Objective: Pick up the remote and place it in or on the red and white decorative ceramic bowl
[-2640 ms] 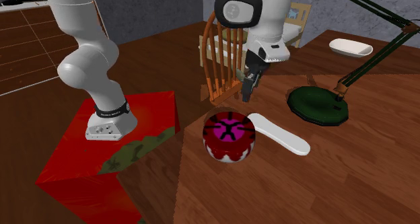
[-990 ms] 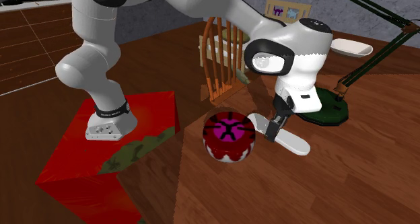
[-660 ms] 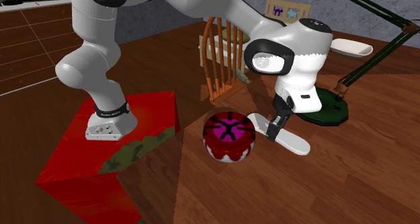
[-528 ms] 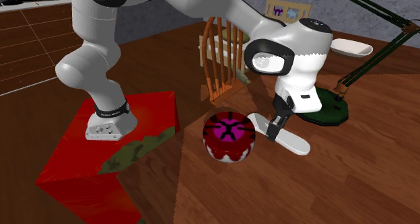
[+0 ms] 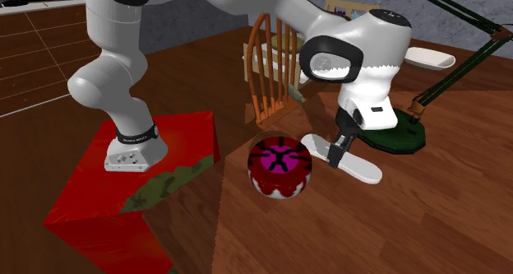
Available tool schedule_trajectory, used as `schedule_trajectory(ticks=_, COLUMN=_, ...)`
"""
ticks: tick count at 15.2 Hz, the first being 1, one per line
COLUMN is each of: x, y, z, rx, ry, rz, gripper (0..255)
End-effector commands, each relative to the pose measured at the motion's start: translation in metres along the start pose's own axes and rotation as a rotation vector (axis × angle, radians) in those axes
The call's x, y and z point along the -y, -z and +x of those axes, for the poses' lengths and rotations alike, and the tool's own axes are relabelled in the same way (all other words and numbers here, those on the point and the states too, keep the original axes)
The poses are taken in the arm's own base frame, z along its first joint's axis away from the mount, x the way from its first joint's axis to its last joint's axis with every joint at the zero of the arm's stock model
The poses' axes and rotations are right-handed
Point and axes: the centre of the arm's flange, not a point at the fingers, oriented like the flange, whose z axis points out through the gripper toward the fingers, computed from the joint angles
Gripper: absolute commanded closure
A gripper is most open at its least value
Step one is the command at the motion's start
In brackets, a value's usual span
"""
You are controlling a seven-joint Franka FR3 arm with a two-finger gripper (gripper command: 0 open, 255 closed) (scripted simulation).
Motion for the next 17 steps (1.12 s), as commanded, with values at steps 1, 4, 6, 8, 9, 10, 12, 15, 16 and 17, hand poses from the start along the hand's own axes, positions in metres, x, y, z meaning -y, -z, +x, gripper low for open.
schedule_trajectory(ticks=1, x=0.001, y=0.011, z=0.000, rx=0.000, ry=0.000, rz=0.000, gripper=255)
schedule_trajectory(ticks=4, x=0.001, y=0.026, z=0.000, rx=0.000, ry=0.000, rz=0.000, gripper=255)
schedule_trajectory(ticks=6, x=0.001, y=0.037, z=0.000, rx=0.000, ry=0.000, rz=0.000, gripper=255)
schedule_trajectory(ticks=8, x=0.001, y=0.047, z=0.000, rx=0.000, ry=0.000, rz=0.000, gripper=255)
schedule_trajectory(ticks=9, x=0.002, y=0.053, z=-0.001, rx=0.000, ry=0.000, rz=0.000, gripper=255)
schedule_trajectory(ticks=10, x=0.002, y=0.058, z=-0.001, rx=0.000, ry=0.000, rz=0.000, gripper=255)
schedule_trajectory(ticks=12, x=0.002, y=0.069, z=-0.001, rx=0.000, ry=0.000, rz=0.000, gripper=255)
schedule_trajectory(ticks=15, x=0.002, y=0.084, z=-0.001, rx=0.000, ry=0.000, rz=0.000, gripper=255)
schedule_trajectory(ticks=16, x=0.002, y=0.090, z=-0.001, rx=0.000, ry=0.000, rz=0.000, gripper=255)
schedule_trajectory(ticks=17, x=0.002, y=0.095, z=-0.001, rx=0.000, ry=0.000, rz=0.000, gripper=255)
